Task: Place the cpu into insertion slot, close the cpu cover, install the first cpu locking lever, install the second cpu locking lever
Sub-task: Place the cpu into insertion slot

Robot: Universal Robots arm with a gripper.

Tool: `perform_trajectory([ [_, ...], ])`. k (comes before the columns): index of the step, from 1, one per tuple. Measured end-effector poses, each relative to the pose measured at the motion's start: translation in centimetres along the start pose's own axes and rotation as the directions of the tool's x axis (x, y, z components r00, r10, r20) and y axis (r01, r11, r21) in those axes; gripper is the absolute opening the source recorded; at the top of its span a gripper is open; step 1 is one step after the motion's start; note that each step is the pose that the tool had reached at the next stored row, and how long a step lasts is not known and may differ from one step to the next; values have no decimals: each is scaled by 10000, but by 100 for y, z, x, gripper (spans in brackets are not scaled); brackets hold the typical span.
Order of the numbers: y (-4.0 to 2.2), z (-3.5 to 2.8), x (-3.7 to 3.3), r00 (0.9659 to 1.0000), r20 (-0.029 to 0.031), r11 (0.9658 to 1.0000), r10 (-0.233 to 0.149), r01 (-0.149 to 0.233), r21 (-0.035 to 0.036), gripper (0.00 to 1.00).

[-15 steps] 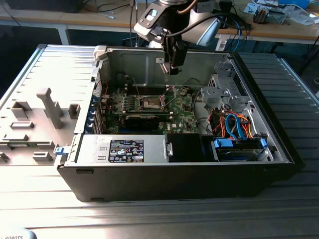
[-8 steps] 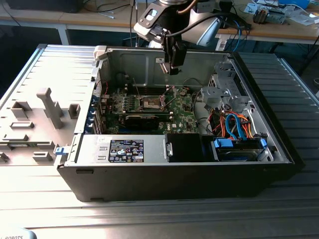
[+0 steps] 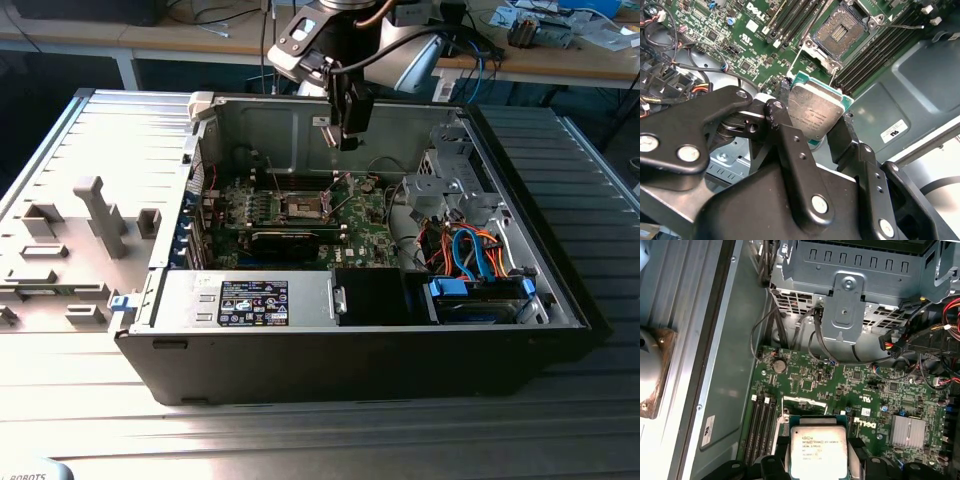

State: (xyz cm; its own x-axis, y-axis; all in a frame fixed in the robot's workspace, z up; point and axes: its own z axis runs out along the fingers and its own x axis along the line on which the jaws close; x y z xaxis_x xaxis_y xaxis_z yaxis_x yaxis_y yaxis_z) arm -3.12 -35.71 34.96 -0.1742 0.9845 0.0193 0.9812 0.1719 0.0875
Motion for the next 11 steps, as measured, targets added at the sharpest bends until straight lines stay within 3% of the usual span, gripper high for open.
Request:
perform_trajectory([
  [11, 0, 0, 0, 9998, 16, 9998, 186, -186, -4, 55],
])
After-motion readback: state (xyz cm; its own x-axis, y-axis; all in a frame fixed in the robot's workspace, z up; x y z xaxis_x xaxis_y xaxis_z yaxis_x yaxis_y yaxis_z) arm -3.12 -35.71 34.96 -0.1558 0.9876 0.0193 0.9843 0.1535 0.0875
